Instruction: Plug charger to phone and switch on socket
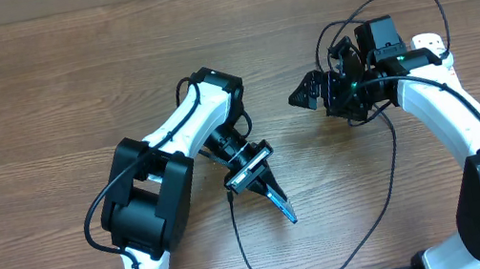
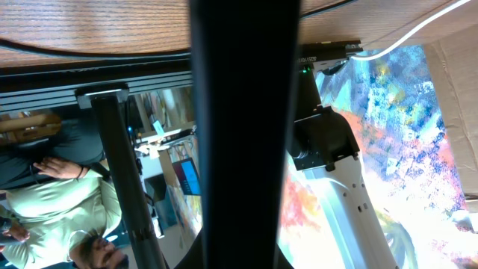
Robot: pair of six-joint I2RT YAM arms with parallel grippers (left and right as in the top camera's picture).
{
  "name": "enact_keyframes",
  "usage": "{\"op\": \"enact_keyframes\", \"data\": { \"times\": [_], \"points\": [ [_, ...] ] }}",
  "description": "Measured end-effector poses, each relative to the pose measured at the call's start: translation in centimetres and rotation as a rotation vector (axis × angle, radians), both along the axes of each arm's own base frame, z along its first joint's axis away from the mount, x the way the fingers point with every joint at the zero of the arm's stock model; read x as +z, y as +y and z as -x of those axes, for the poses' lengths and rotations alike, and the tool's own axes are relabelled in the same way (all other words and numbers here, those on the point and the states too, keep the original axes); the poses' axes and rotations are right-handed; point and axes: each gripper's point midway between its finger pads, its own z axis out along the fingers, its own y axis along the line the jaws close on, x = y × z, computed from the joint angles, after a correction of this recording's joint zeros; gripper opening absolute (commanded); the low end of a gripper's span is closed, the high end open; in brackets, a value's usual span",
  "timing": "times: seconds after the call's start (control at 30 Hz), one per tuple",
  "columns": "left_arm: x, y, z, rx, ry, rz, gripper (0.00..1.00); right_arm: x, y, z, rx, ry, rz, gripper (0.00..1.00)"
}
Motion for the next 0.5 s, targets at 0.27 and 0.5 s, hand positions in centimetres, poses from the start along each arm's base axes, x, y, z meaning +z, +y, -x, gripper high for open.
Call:
{"op": "enact_keyframes", "data": {
  "times": [0.27, 0.5],
  "points": [
    [0.08, -0.09, -0.03, 0.005, 0.003, 0.005, 0.04, 0.00, 0.01, 0.01, 0.000, 0.001, 0.000, 1.00],
    [0.47, -0.52, -0.15, 0.027, 0.016, 0.028, 0.04, 0.00, 0.02, 0.02, 0.001, 0.000, -0.001, 1.00]
  ]
}}
